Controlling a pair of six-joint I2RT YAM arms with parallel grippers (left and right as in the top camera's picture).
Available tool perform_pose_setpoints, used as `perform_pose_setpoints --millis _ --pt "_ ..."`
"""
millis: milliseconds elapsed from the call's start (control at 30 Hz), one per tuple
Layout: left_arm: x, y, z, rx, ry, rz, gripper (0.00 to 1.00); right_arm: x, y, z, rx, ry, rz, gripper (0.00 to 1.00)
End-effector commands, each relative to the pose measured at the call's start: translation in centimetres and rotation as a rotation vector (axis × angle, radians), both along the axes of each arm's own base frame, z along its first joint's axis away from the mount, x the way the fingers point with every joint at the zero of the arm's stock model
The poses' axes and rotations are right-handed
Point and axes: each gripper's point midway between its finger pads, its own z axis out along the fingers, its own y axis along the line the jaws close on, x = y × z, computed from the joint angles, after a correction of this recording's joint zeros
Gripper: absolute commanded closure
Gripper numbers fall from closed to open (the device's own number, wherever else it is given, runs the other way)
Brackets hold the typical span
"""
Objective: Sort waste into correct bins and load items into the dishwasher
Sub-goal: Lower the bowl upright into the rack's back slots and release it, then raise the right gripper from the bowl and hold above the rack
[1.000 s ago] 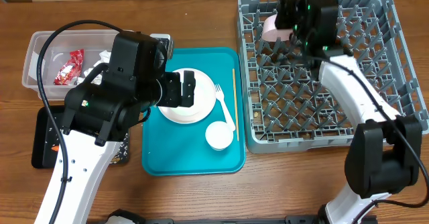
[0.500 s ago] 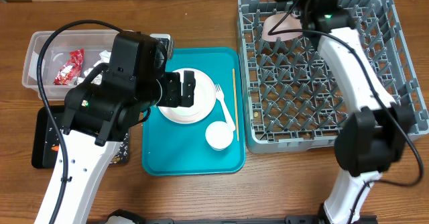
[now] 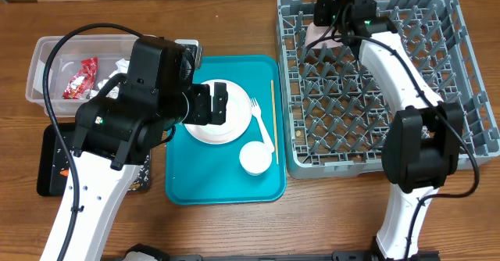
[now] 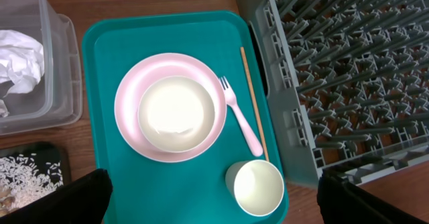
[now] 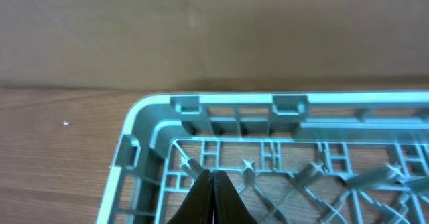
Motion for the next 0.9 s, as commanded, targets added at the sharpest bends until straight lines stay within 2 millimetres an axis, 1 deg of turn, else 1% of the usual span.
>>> perform_pose_setpoints --millis 0,67,133,233,300,433,533,600,667,733,800,867 --pt "0.1 0.3 0.9 0.006 -0.034 -0.005 0.0 -1.4 -0.2 -0.1 -0.022 0.056 -0.012 0.96" --pt "0.1 0.3 0.9 0.006 -0.034 -0.005 0.0 -2.3 -0.3 -0.5 -0.027 0.097 -0.01 0.96" --pt "0.1 0.3 0.9 0.006 -0.034 -0.005 0.0 -3.1 -0.5 -0.3 -0.032 0.125 -0.01 0.96" --pt "0.1 0.3 0.9 0.006 -0.034 -0.005 0.0 -4.5 -0.7 0.5 -0.037 0.158 -0.009 0.96" --pt "0.1 0.3 0.9 0.006 -0.034 -0.005 0.0 -5.0 -0.8 1.2 -0.037 0.158 -0.01 0.96" --pt "0.1 0.3 0.9 0.006 -0.034 -0.005 0.0 -5.6 -0.9 4.1 -0.03 0.111 -0.01 0.96" --pt "0.1 0.3 0.9 0.006 -0.034 -0.005 0.0 -6.3 -1.0 6.8 -0.022 0.063 -0.01 0.96" --pt "0.1 0.3 0.9 0.006 -0.034 -0.005 0.0 -7.1 -1.1 8.7 -0.017 0.039 -0.01 0.96" --pt "0.1 0.3 0.9 0.006 -0.034 -0.005 0.0 -8.3 -1.2 9.9 -0.015 0.039 -0.007 0.96" --pt "0.1 0.3 0.9 0.006 -0.034 -0.005 0.0 -10.0 -0.6 10.6 0.013 0.071 0.032 0.95" --pt "0.1 0.3 0.9 0.006 -0.034 -0.005 0.0 -12.1 0.6 10.6 0.065 0.13 0.102 0.9" --pt "0.1 0.3 0.9 0.006 -0.034 -0.005 0.0 -14.3 2.3 10.3 0.137 0.203 0.186 0.88"
